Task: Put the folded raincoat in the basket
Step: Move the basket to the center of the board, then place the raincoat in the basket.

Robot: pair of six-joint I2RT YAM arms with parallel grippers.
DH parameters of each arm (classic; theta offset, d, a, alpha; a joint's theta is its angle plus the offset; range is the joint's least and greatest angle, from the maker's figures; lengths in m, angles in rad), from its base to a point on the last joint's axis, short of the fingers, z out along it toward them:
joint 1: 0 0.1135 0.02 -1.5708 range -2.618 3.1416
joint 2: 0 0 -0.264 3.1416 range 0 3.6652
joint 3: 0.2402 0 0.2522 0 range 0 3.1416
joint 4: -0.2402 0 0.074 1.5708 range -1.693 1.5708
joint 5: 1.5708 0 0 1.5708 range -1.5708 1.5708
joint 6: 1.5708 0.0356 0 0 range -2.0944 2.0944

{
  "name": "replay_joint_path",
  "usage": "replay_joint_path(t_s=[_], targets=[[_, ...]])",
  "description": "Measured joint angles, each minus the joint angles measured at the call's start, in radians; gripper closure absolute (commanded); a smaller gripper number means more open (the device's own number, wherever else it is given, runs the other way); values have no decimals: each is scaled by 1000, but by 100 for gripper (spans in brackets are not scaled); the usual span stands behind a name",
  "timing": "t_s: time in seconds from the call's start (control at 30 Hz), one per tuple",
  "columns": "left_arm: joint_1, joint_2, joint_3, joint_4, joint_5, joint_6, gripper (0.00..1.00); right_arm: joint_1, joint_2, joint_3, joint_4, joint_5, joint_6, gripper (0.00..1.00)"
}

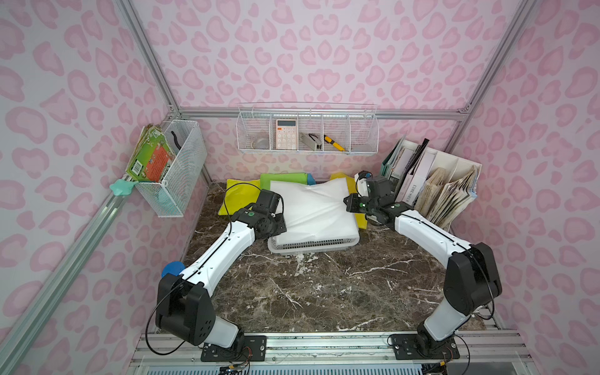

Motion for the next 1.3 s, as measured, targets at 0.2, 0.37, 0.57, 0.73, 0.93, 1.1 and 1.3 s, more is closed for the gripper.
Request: replay_joint_path(t_s=[0.2, 0.37, 0.57, 0.73, 0.93, 1.1, 1.3], targets=[[4, 22, -95, 10, 49, -32, 100, 11, 10, -95, 16, -16, -21, 100], [-3, -85, -212, 10, 106, -85, 100, 25, -63, -203, 10, -36, -25, 100], [-48, -258, -328, -36, 233, -166, 100, 29, -200, -349, -31, -81, -9, 100], [-193, -398, -420, -144, 248, -255, 100, 84, -339, -472, -91, -87, 28, 100], [-234, -543, -385, -252, 218, -323, 100, 109, -412, -477, -133, -102, 51, 100], [-237, -558, -329, -272, 157, -323, 100, 109, -343, -378, -107, -97, 19, 100], [-237, -507, -346, -237, 47, -327, 100, 111, -204, -296, -62, -93, -36, 100]])
